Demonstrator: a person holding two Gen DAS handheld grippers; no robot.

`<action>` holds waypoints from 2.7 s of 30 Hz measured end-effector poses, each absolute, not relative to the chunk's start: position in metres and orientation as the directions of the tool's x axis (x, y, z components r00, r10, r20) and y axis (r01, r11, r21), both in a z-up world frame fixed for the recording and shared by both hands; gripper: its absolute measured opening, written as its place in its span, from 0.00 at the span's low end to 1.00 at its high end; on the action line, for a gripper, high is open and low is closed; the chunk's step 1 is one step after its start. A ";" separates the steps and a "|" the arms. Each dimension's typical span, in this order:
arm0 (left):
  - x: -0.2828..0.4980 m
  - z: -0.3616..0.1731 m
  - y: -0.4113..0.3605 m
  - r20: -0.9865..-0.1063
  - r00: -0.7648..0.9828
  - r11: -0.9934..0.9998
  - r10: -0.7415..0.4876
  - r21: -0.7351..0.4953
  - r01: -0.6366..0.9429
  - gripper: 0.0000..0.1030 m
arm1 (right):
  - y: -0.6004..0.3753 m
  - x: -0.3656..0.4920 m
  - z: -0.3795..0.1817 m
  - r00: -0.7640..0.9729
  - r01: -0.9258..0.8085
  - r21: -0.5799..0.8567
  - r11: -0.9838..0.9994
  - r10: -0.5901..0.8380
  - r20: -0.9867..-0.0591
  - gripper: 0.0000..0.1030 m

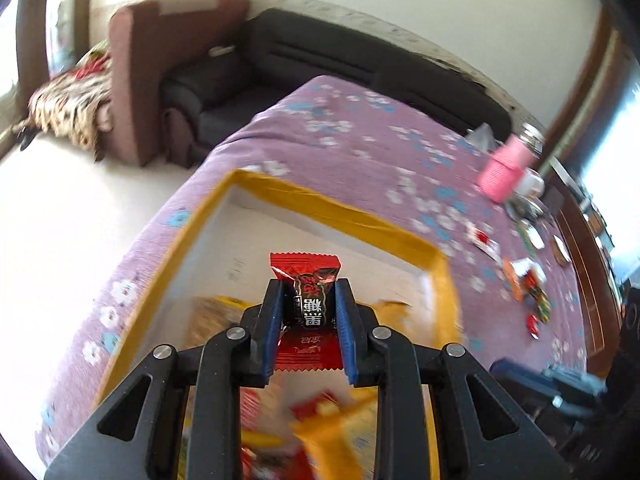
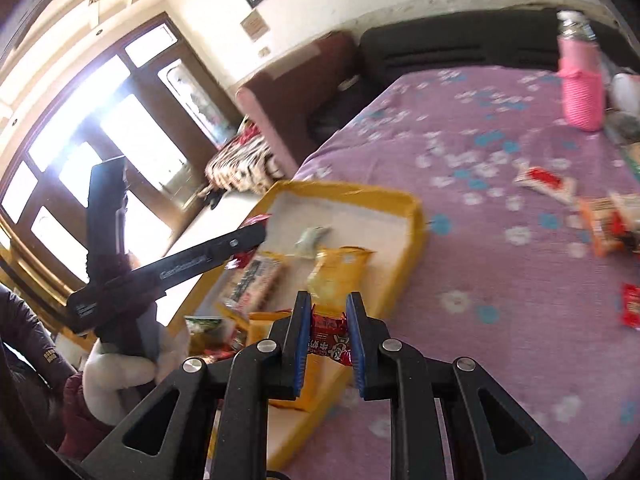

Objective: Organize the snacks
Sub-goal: 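Carry both red candies over the tray and open both tools, then swing both open tools back toward the snack pile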

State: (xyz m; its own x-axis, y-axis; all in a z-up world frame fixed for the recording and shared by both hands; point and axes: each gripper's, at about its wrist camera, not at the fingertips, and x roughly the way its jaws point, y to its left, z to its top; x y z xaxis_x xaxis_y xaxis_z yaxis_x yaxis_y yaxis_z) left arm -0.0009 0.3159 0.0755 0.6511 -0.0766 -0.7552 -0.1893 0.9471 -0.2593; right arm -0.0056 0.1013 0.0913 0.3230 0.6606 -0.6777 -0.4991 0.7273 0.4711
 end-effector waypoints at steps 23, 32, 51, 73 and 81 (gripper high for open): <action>-0.079 0.125 0.286 -0.585 0.751 0.880 -0.307 -0.474 -0.009 0.48 | 0.067 -0.014 0.131 0.459 -0.480 0.395 0.783 0.608 -0.648 0.43; -0.137 0.191 0.213 -0.464 0.780 0.867 -0.421 -0.458 0.196 0.49 | -0.104 -0.113 0.250 0.739 -0.377 0.202 0.904 0.425 -0.522 0.53; -0.232 0.326 0.178 -0.273 0.936 0.974 -0.221 -0.106 0.199 0.71 | -0.486 -0.375 0.458 0.859 0.498 0.216 0.840 -0.442 -0.261 0.64; -0.106 0.181 0.123 -0.581 0.742 0.942 -0.334 -0.172 0.289 0.71 | -0.302 -0.065 0.169 0.699 0.062 0.188 0.980 0.092 -0.709 0.67; -0.073 0.148 0.121 -0.615 0.689 0.923 -0.383 -0.229 0.309 0.71 | -0.182 0.092 0.096 0.598 -0.031 0.324 0.946 0.277 -0.752 0.64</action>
State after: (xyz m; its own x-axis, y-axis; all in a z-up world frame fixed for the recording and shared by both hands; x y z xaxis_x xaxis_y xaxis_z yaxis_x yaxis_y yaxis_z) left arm -0.0728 0.1213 0.1480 0.6893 -0.3826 -0.6152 0.3086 0.9233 -0.2286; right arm 0.0920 -0.1824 0.0961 0.5978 0.2771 -0.7522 -0.0310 0.9457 0.3237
